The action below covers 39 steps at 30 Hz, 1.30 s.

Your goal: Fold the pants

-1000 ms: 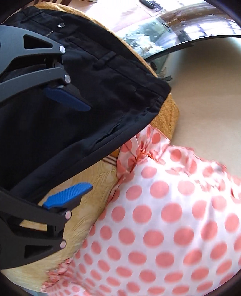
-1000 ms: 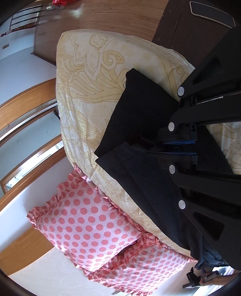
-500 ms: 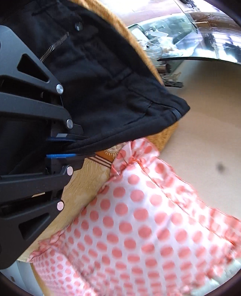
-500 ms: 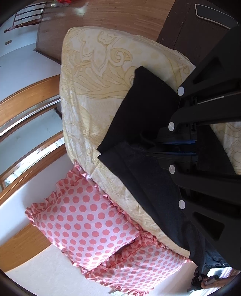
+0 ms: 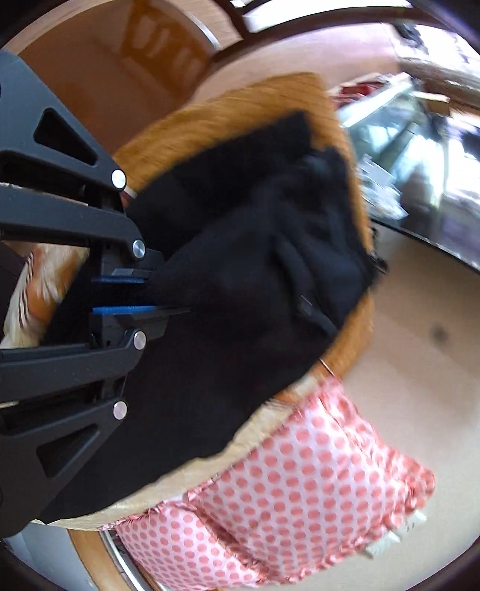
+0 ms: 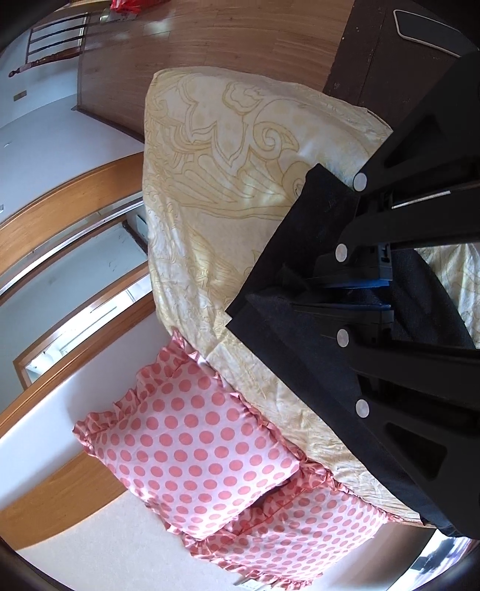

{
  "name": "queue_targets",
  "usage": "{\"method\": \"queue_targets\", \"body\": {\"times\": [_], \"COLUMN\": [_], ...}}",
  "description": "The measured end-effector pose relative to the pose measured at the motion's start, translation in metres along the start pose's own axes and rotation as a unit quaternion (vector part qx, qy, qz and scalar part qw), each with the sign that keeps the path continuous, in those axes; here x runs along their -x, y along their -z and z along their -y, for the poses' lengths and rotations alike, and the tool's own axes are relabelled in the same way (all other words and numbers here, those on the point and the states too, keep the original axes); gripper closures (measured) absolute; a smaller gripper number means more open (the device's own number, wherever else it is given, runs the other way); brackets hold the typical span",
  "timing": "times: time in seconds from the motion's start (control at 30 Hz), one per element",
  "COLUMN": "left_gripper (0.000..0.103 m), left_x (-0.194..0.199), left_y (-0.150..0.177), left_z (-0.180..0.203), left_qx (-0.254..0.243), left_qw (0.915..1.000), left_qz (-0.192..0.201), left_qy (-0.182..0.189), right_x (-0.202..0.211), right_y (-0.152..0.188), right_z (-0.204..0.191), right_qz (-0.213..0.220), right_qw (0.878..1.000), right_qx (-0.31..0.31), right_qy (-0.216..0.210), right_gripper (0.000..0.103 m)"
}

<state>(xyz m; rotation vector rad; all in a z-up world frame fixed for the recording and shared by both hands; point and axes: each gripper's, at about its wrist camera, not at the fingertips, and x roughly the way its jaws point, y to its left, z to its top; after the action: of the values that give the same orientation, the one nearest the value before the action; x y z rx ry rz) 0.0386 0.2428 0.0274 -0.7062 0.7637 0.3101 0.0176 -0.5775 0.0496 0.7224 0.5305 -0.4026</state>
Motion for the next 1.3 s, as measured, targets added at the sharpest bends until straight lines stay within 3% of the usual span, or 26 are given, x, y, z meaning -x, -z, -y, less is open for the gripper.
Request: {"method": "queue_targets", "body": {"times": [0.03, 0.13, 0.2, 0.3, 0.37, 0.47, 0.57, 0.63, 0.73, 0.8, 0.93, 1.17, 1.3], "left_gripper": [0.092, 0.084, 0.061, 0.045, 0.048, 0.090, 0.098, 0.099, 0.099, 0.099, 0.099, 0.099, 0.091], "left_x": [0.001, 0.011, 0.018, 0.023, 0.023, 0.015, 0.021, 0.037, 0.050, 0.049, 0.042, 0.034, 0.033], "left_y": [0.007, 0.013, 0.011, 0.003, -0.003, -0.015, -0.018, -0.012, -0.001, 0.005, 0.009, 0.003, 0.005], "left_z": [-0.009, -0.016, -0.020, -0.025, -0.027, -0.030, -0.035, -0.032, -0.034, -0.039, -0.050, -0.039, -0.044], "left_qx": [0.013, 0.015, 0.021, 0.045, 0.058, 0.067, 0.074, 0.058, 0.049, 0.056, 0.062, 0.019, 0.024], "left_qw": [0.9994, 0.9983, 0.9973, 0.9954, 0.9936, 0.9936, 0.9929, 0.9920, 0.9914, 0.9917, 0.9920, 0.9920, 0.9922], "left_qz": [0.023, 0.049, 0.065, 0.082, 0.096, 0.090, 0.092, 0.112, 0.121, 0.116, 0.109, 0.117, 0.115], "left_qy": [0.023, 0.028, 0.027, 0.019, 0.011, 0.008, 0.014, 0.012, 0.005, -0.001, -0.010, -0.044, -0.042], "right_x": [-0.001, 0.001, 0.003, 0.003, 0.002, 0.002, 0.004, 0.010, 0.010, 0.001, 0.004, 0.010, 0.007], "right_y": [0.000, -0.002, -0.003, -0.005, -0.007, -0.010, -0.016, -0.019, -0.018, -0.011, -0.001, 0.002, 0.006], "right_z": [0.002, 0.003, 0.003, 0.003, 0.003, 0.001, 0.000, 0.000, 0.003, 0.014, 0.024, 0.019, 0.022], "right_qz": [-0.002, -0.001, 0.001, 0.002, 0.002, 0.003, 0.006, 0.013, 0.013, -0.010, -0.014, -0.009, -0.015], "right_qw": [1.000, 1.000, 1.000, 1.000, 0.999, 0.999, 0.998, 0.998, 0.999, 0.999, 0.999, 1.000, 0.999], "right_qx": [-0.006, -0.012, -0.014, -0.023, -0.023, -0.027, -0.035, -0.039, -0.028, -0.045, -0.048, -0.030, -0.025], "right_qy": [-0.003, -0.007, -0.009, -0.015, -0.023, -0.029, -0.042, -0.049, -0.027, -0.014, -0.007, 0.000, 0.013], "right_gripper": [0.097, 0.097, 0.097, 0.097, 0.097, 0.097, 0.097, 0.097, 0.097, 0.097, 0.097, 0.097, 0.097]}}
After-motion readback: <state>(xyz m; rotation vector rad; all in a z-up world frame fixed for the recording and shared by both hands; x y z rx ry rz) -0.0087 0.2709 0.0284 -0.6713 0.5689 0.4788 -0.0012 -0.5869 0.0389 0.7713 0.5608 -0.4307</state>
